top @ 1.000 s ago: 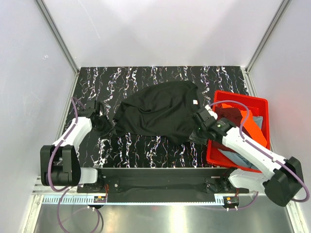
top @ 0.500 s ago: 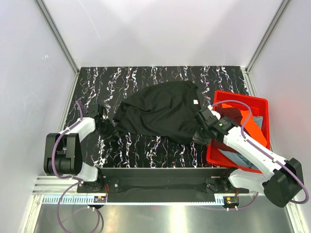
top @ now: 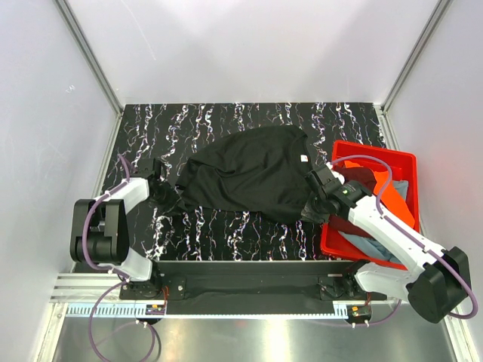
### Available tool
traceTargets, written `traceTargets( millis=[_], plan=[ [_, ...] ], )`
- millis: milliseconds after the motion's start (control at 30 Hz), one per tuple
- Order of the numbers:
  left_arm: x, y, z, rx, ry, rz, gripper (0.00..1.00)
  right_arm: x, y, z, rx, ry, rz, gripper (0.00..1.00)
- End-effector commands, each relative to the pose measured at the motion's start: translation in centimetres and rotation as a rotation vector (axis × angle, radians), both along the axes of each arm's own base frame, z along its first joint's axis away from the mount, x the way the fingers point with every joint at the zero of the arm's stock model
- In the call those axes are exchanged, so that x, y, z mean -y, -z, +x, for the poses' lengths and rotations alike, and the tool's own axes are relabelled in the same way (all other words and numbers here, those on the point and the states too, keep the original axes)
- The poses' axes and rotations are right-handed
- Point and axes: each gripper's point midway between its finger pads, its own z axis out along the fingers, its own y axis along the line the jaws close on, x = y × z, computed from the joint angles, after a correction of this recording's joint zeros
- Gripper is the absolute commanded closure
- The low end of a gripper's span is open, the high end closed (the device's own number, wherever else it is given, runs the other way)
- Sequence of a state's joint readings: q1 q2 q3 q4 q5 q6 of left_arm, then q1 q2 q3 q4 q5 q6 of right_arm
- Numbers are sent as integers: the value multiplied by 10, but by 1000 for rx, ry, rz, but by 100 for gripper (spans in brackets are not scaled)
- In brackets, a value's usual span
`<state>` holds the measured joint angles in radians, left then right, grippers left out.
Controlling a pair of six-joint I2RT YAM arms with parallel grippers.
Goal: Fold and stack the t-shirts
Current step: Flatten the tshirt out
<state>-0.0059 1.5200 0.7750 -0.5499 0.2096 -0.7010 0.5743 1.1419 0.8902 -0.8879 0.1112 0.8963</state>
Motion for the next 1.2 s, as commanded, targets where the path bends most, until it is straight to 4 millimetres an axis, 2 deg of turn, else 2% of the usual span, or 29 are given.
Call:
traceTargets(
  millis=[0,67,200,267,300,333,367,400,433,467,500,533,600,633,700,733,767,800,833,867,900,967,1000,1033,1133,1167],
  plan=[
    [-13,17,7,-8,-18,71,66,0,-8,6,29,-6,13,100],
    [-14,19,9,-8,-10,77,73,-1,-9,6,29,-9,16,100],
    [-15,12,15,10,11,85,100,2,-11,6,27,-18,2,100],
    [-21,-3,19,29,24,118,100,5,-19,12,49,-19,-10,100],
    [-26,-22,24,81,20,146,100,6,-23,15,58,-17,-16,100],
    [-32,-32,18,76,23,179,100,8,-38,26,98,-16,-15,100],
    [-47,-53,27,125,23,266,100,10,-42,32,98,-15,-26,100],
    [-55,-69,27,155,23,312,100,13,-48,36,96,-13,-36,100],
    [-62,-93,20,183,21,356,100,18,-70,52,147,-1,-33,100],
    [-76,-119,24,235,21,435,100,19,-75,60,150,0,-44,100],
    [-84,-135,22,254,14,481,100,20,-99,75,206,11,-35,100],
    [-91,-153,11,267,9,519,100,22,-108,83,227,8,-43,100],
    [-109,-186,7,318,-19,625,100,31,-120,104,238,43,-51,100],
    [-114,-195,1,326,-25,652,100,31,-147,119,302,49,-28,100],
    [-126,-220,-6,384,-47,723,100,41,-162,140,322,88,-29,100],
    [-129,-230,-5,418,-59,743,100,42,-195,153,397,96,-10,100],
    [-135,-241,-8,445,-63,784,100,50,-198,164,387,118,-26,100],
    [-139,-247,-8,459,-69,809,100,53,-211,171,415,124,-28,100],
    [-141,-257,-5,492,-81,828,100,58,-246,181,501,135,-25,100],
    [-146,-266,-6,509,-67,865,100,60,-251,191,510,136,-32,100],
    [-147,-274,-5,532,-62,881,100,65,-284,196,594,154,-19,100],
    [-152,-297,0,590,-43,934,100,70,-303,208,650,171,-30,100],
    [-156,-306,-1,601,-59,957,100,69,-327,209,717,170,-9,100],
    [-158,-322,-2,630,-81,973,100,69,-335,212,745,166,-6,100],
    [-158,-347,2,688,-85,987,100,66,-364,213,840,155,20,100],
    [-159,-365,1,731,-104,992,100,67,-381,209,898,155,33,100]
  ],
)
